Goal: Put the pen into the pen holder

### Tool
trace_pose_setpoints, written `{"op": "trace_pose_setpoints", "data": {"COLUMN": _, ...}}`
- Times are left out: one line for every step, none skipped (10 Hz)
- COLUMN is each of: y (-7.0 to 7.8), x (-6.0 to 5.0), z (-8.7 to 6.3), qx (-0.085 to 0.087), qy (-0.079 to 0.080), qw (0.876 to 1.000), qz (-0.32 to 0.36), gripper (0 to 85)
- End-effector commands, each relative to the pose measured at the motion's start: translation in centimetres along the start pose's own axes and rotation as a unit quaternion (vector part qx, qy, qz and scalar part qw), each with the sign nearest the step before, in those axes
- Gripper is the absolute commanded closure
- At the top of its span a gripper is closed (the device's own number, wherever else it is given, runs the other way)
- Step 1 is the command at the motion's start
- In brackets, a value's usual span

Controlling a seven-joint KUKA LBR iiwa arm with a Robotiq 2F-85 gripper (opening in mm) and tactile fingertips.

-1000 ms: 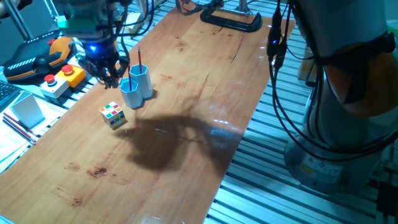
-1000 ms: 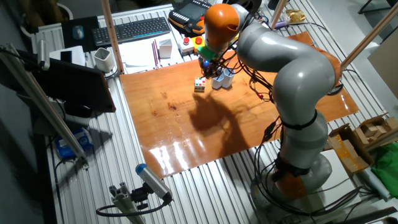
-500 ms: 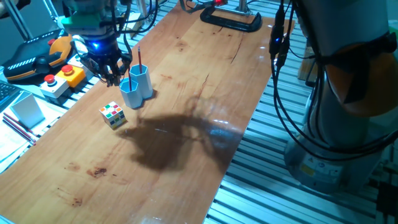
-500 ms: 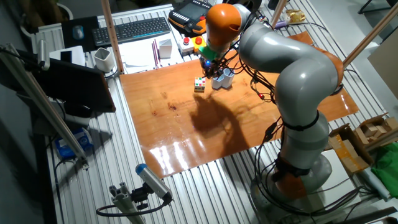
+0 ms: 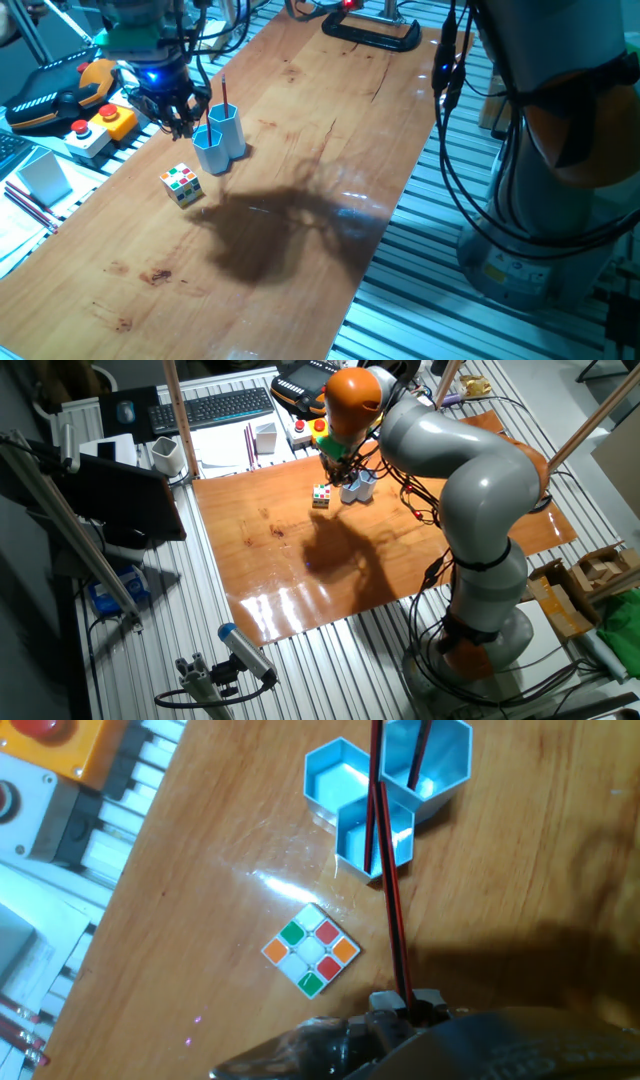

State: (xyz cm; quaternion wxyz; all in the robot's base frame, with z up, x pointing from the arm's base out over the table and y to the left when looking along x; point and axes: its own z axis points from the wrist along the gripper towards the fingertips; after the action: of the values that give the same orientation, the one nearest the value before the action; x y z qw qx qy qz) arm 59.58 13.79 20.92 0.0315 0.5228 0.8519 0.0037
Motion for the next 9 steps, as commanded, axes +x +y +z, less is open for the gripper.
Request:
{"op": "trace_pose_setpoints", "data": {"y": 0.0, "x": 0.0, "z": 0.0, "qx": -0.002, "qy": 0.003, "qw": 1.0, "qz": 0.0, "gripper": 84.0}}
{"op": "trace_pose_setpoints", "data": {"y": 0.0, "x": 0.0, "z": 0.0, "qx": -0.01, "qy": 0.013, "qw": 1.0, "qz": 0.007, "gripper": 84.0}}
{"op": "trace_pose_setpoints", "data": {"y": 0.0, "x": 0.0, "z": 0.0, "qx": -0.013, "qy": 0.018, "qw": 1.0, "qz": 0.016, "gripper": 84.0}}
{"op": "trace_pose_setpoints", "data": {"y": 0.0, "x": 0.0, "z": 0.0, "qx": -0.01, "qy": 0.016, "qw": 1.0, "qz": 0.017, "gripper": 84.0}}
{"op": "trace_pose_setpoints", "data": {"y": 0.0, "x": 0.0, "z": 0.0, "qx": -0.009, "qy": 0.019, "qw": 1.0, "qz": 0.019, "gripper": 84.0}}
{"op": "trace_pose_setpoints", "data": {"y": 0.0, "x": 0.0, "z": 0.0, "qx": -0.01, "qy": 0.025, "qw": 0.999, "qz": 0.026, "gripper": 84.0}}
{"op": "trace_pose_setpoints", "data": {"y": -0.7, "x": -0.6, "z": -0.5, "qx": -0.011, "qy": 0.033, "qw": 0.999, "qz": 0.031, "gripper": 84.0}}
{"op": "trace_pose_setpoints", "data": {"y": -1.2, "x": -1.2, "z": -1.1, "qx": -0.012, "qy": 0.038, "qw": 0.999, "qz": 0.035, "gripper": 84.0}}
{"op": "trace_pose_setpoints", "data": {"y": -1.6, "x": -1.8, "z": -1.6, "qx": -0.011, "qy": 0.044, "qw": 0.998, "qz": 0.039, "gripper": 84.0}}
